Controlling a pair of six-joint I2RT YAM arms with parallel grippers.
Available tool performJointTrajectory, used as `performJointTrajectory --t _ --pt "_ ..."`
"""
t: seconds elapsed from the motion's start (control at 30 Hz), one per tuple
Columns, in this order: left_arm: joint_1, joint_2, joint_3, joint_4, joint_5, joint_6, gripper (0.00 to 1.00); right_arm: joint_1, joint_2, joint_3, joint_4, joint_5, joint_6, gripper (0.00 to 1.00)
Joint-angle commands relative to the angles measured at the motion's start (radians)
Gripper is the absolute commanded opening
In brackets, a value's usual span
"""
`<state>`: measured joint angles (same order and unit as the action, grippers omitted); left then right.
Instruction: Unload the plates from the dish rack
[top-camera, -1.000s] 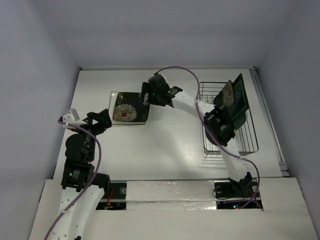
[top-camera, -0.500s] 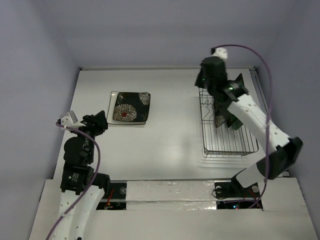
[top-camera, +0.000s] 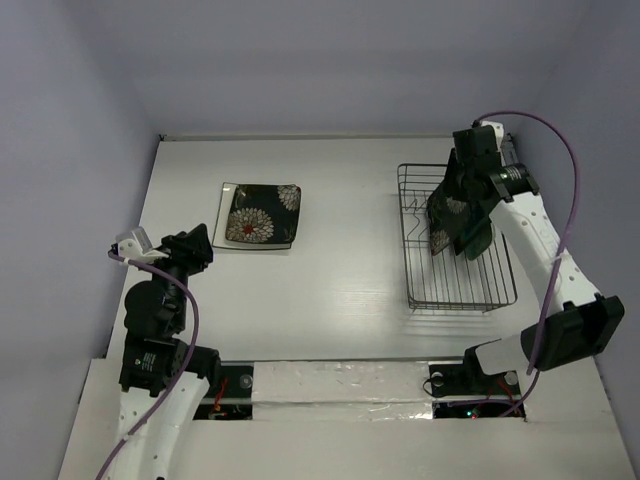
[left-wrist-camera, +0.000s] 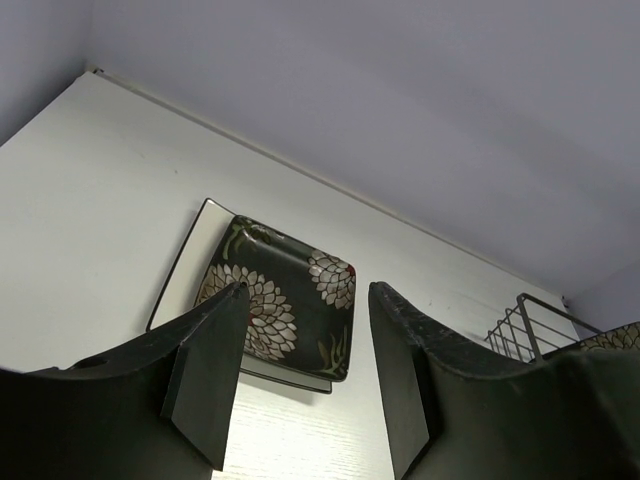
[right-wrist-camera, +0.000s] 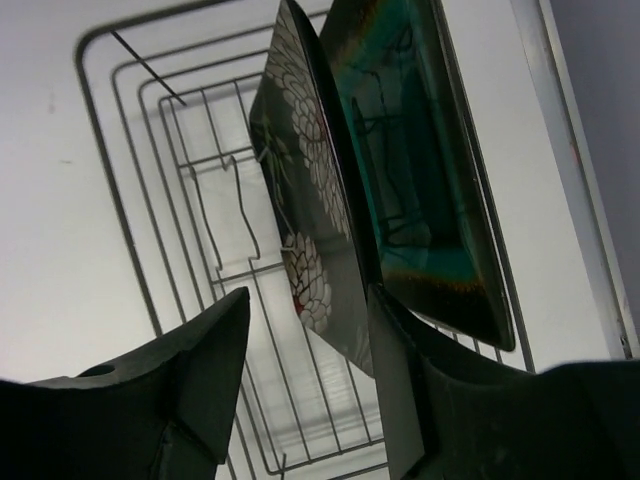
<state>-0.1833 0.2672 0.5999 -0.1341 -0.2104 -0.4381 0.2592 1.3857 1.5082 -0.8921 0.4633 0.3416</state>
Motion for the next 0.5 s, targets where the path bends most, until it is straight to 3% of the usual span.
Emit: performJointTrajectory --t 0.0,0.27,0.47 --pt "-0.005 0.013 0.006 0.022 0.003 0.01 0.48 -0.027 0.076 0.027 -0.062 0.014 -0.03 0.55" --pt "-0.005 0.006 0.003 0.031 0.003 0.013 0.49 -0.037 0.19 0.104 -0.113 0.15 -0.064 0.54" --pt "-0.005 0.001 0.001 0.034 0.003 0.013 0.48 -0.037 0.214 0.138 -0.13 0.141 -0.095 0.51"
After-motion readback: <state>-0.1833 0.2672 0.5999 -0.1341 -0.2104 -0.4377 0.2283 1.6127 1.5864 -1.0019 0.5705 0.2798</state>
